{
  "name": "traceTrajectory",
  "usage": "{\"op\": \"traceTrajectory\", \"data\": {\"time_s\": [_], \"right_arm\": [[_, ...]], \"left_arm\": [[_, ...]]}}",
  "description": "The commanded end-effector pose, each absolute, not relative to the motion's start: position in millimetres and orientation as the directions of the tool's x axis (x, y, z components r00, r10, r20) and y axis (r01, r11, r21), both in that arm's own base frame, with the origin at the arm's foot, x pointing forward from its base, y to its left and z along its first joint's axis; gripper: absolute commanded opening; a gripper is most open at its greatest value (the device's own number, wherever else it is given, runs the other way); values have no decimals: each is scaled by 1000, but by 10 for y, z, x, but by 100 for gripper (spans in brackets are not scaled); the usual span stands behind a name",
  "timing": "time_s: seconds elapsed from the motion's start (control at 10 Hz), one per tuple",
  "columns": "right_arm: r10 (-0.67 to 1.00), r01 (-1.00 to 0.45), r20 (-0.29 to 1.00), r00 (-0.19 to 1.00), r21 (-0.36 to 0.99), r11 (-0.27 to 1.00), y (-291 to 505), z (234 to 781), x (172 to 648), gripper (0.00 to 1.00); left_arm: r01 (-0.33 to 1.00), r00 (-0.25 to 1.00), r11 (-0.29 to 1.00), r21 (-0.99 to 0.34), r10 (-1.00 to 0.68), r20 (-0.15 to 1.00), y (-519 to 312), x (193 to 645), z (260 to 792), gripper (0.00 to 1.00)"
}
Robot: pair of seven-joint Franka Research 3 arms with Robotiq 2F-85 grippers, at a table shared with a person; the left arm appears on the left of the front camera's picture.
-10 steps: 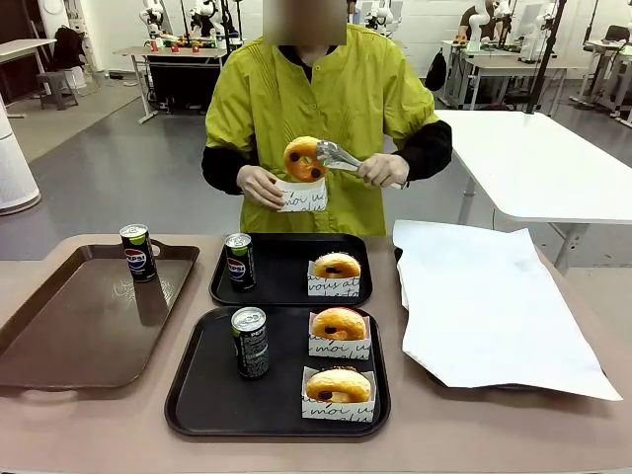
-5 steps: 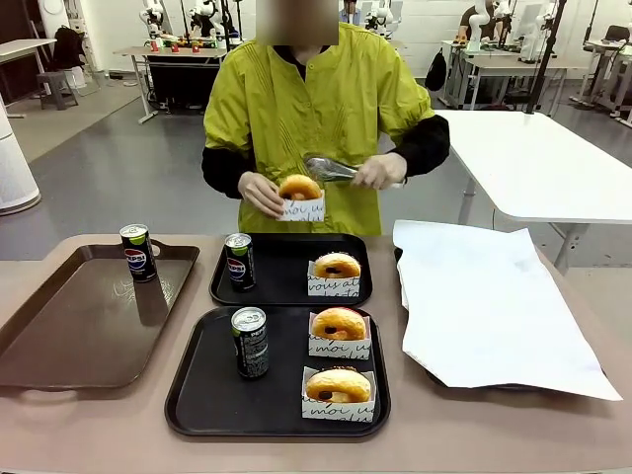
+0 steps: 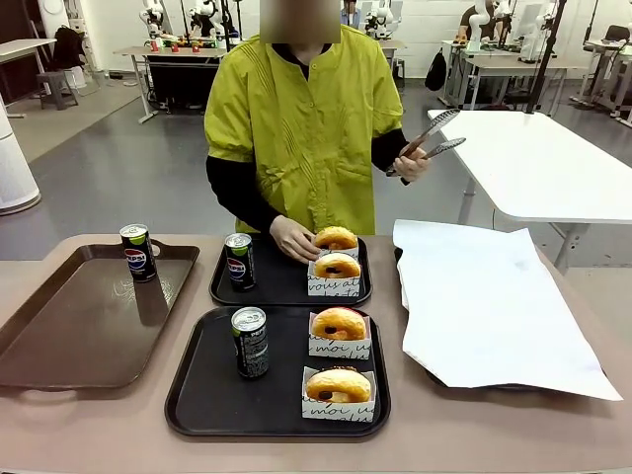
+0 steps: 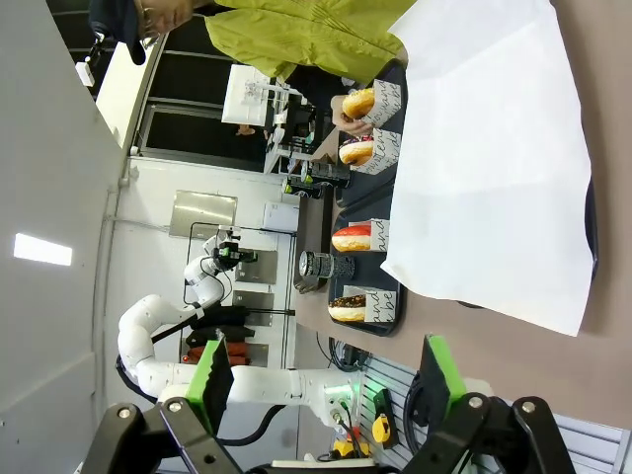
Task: Set up donuts and drinks on trays.
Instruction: Pick up one Pepsi coke from the Handle tray and place it on the Flat Tray without a Pepsi coke.
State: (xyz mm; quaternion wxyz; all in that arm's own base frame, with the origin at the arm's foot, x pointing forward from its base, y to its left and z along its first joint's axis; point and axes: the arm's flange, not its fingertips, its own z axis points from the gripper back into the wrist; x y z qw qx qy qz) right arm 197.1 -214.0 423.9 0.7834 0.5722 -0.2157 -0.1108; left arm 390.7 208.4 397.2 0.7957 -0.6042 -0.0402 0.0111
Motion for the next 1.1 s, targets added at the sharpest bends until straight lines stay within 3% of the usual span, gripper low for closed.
{"op": "traceTrajectory", "data": {"time_s": [0.0, 1.0], "right_arm": [[-428, -99, 229, 874, 947, 305, -2139, 4250, 2005, 100], [-428, -99, 229, 874, 947, 305, -2139, 4250, 2005, 100]], "left_arm": [[30, 998, 281, -959, 45, 45, 2052, 3912, 3969, 100], [30, 998, 281, -959, 45, 45, 2052, 3912, 3969, 100]]}}
